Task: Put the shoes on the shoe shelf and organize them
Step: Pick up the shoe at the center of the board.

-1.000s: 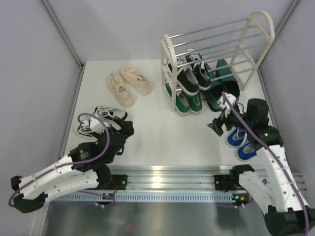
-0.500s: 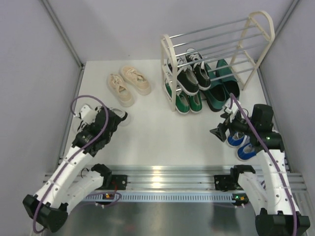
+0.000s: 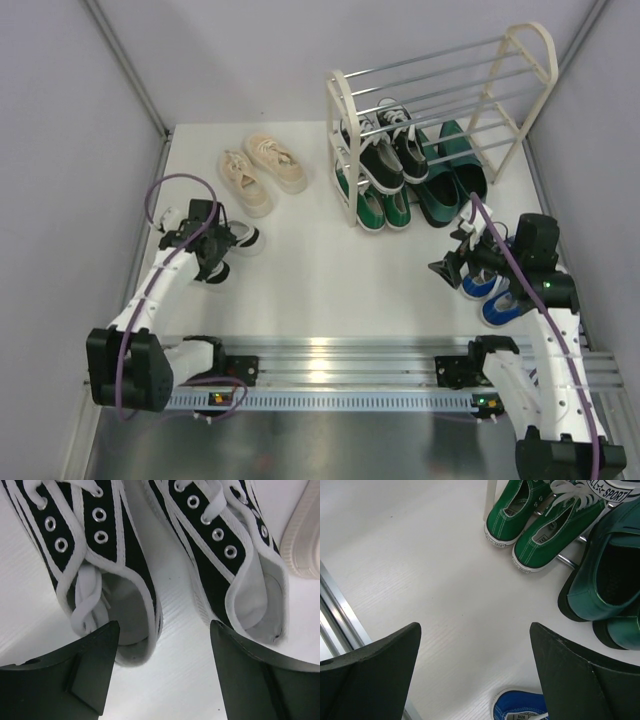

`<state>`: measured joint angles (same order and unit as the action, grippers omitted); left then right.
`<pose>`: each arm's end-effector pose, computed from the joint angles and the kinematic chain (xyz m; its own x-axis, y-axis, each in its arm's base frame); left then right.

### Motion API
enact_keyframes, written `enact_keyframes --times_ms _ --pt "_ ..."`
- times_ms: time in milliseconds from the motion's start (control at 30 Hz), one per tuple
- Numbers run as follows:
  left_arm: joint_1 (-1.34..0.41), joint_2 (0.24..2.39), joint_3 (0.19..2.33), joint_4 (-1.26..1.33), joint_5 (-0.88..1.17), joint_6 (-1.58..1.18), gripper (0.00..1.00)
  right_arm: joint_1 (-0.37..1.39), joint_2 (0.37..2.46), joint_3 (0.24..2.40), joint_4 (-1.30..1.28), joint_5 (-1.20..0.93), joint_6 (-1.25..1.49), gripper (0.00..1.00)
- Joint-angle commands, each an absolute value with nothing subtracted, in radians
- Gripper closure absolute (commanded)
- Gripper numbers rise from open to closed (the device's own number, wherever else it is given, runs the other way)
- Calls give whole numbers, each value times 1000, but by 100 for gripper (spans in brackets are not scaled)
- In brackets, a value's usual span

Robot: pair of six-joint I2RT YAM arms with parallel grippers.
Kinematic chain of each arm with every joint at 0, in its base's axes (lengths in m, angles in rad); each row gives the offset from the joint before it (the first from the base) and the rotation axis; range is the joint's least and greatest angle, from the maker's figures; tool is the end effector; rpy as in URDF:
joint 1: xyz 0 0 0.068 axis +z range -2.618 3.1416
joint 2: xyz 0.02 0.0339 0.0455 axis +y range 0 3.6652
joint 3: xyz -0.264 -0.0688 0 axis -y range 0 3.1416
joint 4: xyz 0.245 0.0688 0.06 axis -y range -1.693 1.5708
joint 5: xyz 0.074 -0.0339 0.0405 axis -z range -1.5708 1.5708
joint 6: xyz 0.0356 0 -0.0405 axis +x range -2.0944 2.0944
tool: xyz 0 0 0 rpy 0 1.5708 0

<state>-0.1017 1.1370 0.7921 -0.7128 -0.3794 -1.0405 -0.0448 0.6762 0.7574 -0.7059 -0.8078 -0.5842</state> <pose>0.2127 -0.0085 0.2334 -0.3637 -0.7684 -0.5266 -0.7915 0.5530 -0.2603 0.1344 0.0197 0.3007 -0.1814 -0.3734 -0.9098 -0.7850 0.6122 -0.0948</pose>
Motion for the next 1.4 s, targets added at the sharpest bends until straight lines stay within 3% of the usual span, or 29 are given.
enact_keyframes --times_ms 0,300,367,400,433,500,667,767,1033,1367 --pt "-51 1169 808 -637 -354 -1002 22 -64 670 761 -707 -838 -604 11" --pt "-15 1279 752 -557 -368 -959 38 -71 675 761 -706 -838 -601 11" --pt "-15 1257 726 -557 -382 -954 56 -75 672 759 -704 -839 -600 12" --pt "-15 1237 716 -557 -388 -947 80 -77 670 761 -706 -841 -601 12" --pt "-15 1212 710 -557 -393 -927 91 -78 669 761 -707 -842 -600 12" --pt "-15 1096 692 -561 -394 -901 100 -84 660 761 -710 -851 -604 12" --pt "-15 789 695 -633 -362 -807 100 -89 646 787 -744 -859 -624 12" --pt "-15 666 692 -641 -237 -776 100 -89 663 842 -805 -864 -673 12" --pt "-44 528 742 -513 332 -726 100 -86 762 1002 -957 -1008 -683 14" --pt "-58 463 802 -486 661 -673 100 -34 899 1055 -942 -1086 -482 15"
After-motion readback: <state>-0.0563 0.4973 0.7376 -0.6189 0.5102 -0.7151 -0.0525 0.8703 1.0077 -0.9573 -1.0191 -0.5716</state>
